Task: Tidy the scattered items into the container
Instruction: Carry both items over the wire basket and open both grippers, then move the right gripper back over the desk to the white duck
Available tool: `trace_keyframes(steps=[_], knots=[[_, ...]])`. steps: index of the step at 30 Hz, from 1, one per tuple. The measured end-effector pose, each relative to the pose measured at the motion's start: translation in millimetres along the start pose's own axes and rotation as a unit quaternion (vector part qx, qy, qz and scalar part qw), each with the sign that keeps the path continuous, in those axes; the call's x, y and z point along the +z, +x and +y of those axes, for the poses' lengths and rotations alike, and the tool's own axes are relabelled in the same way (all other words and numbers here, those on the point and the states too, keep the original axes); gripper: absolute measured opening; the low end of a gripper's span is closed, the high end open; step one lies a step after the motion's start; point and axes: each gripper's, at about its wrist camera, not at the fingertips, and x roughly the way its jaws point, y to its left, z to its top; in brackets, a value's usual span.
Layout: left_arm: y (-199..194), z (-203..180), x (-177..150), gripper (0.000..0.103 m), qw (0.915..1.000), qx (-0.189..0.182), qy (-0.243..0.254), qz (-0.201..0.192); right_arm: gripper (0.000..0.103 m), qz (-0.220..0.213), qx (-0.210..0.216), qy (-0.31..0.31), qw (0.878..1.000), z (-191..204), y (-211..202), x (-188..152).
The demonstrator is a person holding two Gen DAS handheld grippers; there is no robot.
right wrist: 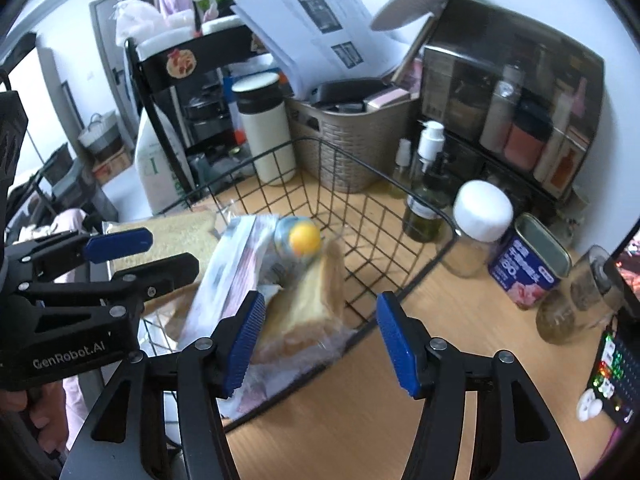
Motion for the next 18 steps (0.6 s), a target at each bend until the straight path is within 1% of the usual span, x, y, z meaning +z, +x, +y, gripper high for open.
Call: trace_keyframes(steps=[4,10,18], knots=[[-0.5,-23.7,-0.1,0.064,0.9998,-0.009,0.015,0.000,0.059,-0.004,-0.012,0.016,1.000,-21.6,-15.5,-12.1],[1.4,-75.1,-3.3,0.064,0.9980,-0.033,0.055,0.003,0.059,-0.006,-0.040,0.063,0.997,-74.2,-41.6,-41.4],[9.7,-153.8,-15.1,0.065,0.9912,-0.063,0.115,0.017,0.059,-0.001,-0.076,0.131,0.989,-146.7,-74.5,-91.9]])
